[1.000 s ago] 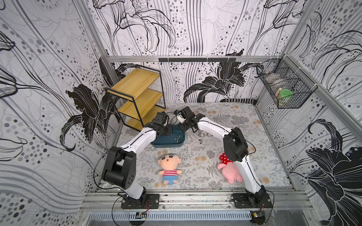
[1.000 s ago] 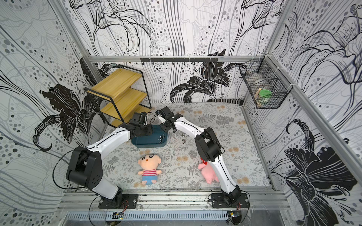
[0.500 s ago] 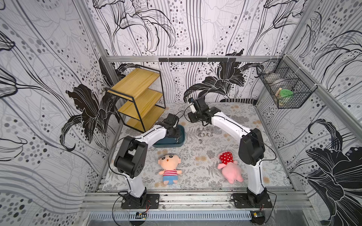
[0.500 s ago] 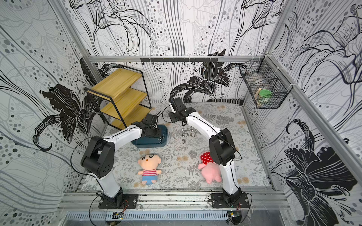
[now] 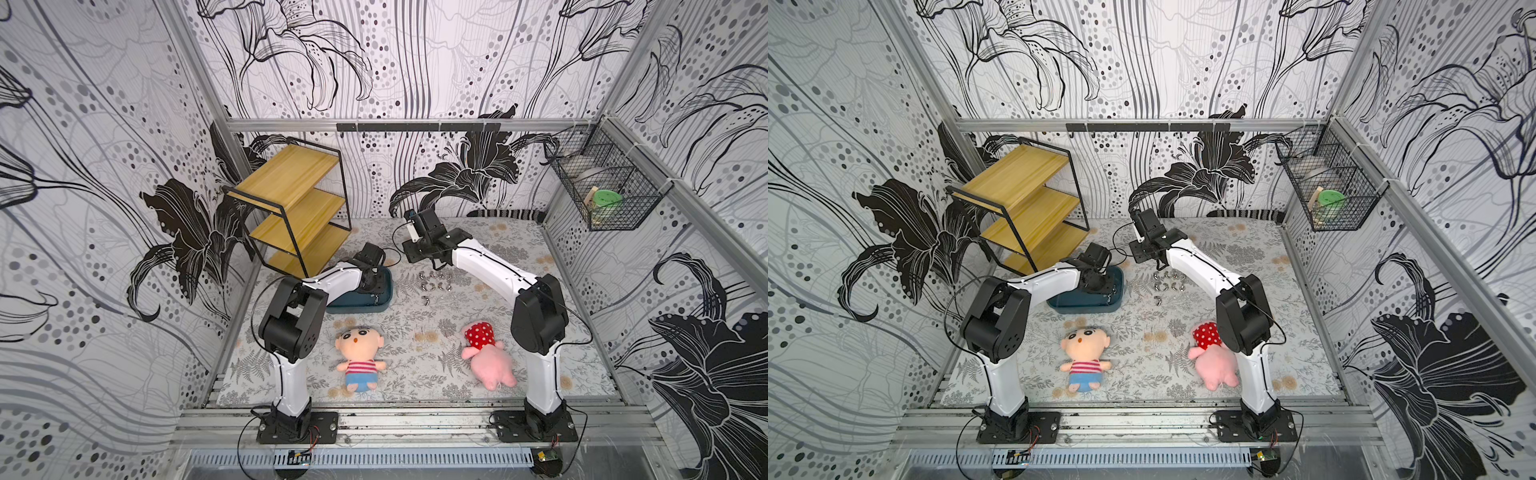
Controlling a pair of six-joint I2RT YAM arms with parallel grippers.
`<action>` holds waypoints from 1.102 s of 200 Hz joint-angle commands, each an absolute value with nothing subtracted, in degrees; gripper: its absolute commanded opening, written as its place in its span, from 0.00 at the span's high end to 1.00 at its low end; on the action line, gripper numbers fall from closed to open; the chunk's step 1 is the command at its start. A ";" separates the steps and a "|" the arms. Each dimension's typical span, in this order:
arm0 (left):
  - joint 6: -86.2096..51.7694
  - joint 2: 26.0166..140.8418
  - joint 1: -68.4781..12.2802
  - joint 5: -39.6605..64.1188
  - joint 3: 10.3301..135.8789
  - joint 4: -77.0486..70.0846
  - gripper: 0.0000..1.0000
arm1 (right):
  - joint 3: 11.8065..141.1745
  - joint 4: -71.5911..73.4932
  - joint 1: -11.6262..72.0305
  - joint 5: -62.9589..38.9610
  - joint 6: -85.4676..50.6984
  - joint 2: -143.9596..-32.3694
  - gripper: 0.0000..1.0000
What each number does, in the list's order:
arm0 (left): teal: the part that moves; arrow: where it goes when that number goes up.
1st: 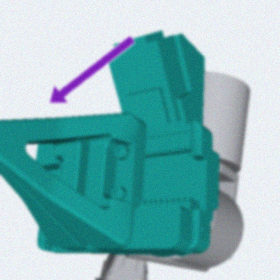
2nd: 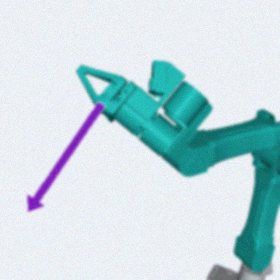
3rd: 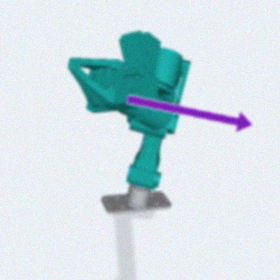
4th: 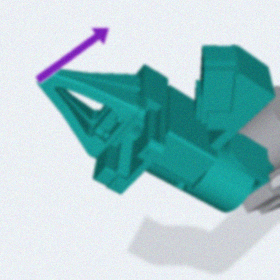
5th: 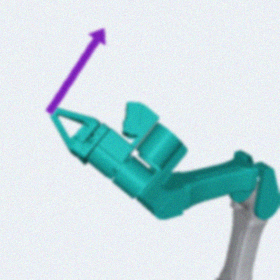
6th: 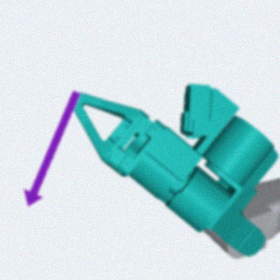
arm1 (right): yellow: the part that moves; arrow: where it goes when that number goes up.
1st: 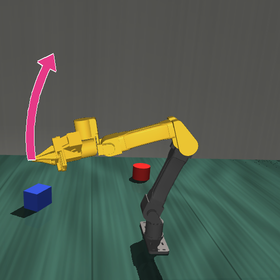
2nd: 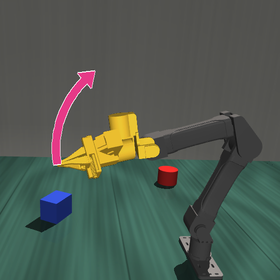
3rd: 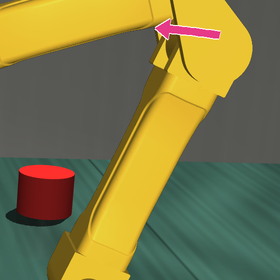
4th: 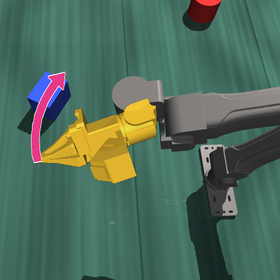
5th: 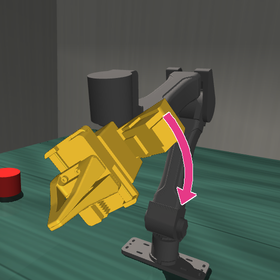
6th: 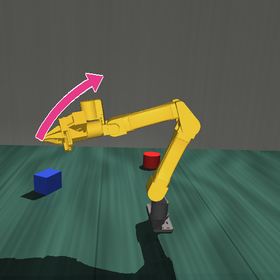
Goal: Take out the wing nut from the storage box
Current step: Pick up the wing nut from the storage box.
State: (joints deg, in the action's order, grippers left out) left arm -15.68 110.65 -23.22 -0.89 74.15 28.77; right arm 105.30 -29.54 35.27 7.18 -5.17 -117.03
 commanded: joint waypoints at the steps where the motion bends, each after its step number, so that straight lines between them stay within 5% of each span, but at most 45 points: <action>1: -14.77 112.38 -23.76 -1.92 75.35 28.40 0.68 | 104.94 -30.94 34.94 8.31 -6.16 -116.28 0.44; 52: -14.79 114.91 -23.90 -1.66 76.19 27.55 0.70 | 104.58 -31.55 34.45 8.68 -5.98 -116.11 0.44; 141: -15.02 113.51 -23.84 -1.45 77.92 28.21 0.91 | 102.01 -31.73 34.45 9.03 -6.15 -114.64 0.44; 220: -15.29 108.41 -23.42 -1.53 79.53 29.57 0.94 | 98.20 -30.86 32.58 9.25 -7.56 -110.20 0.43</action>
State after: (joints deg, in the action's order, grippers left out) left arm -15.49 111.70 -23.62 -1.28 77.45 29.15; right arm 99.66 -30.59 33.98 8.45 -5.43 -113.89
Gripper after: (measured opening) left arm 0.105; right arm 0.564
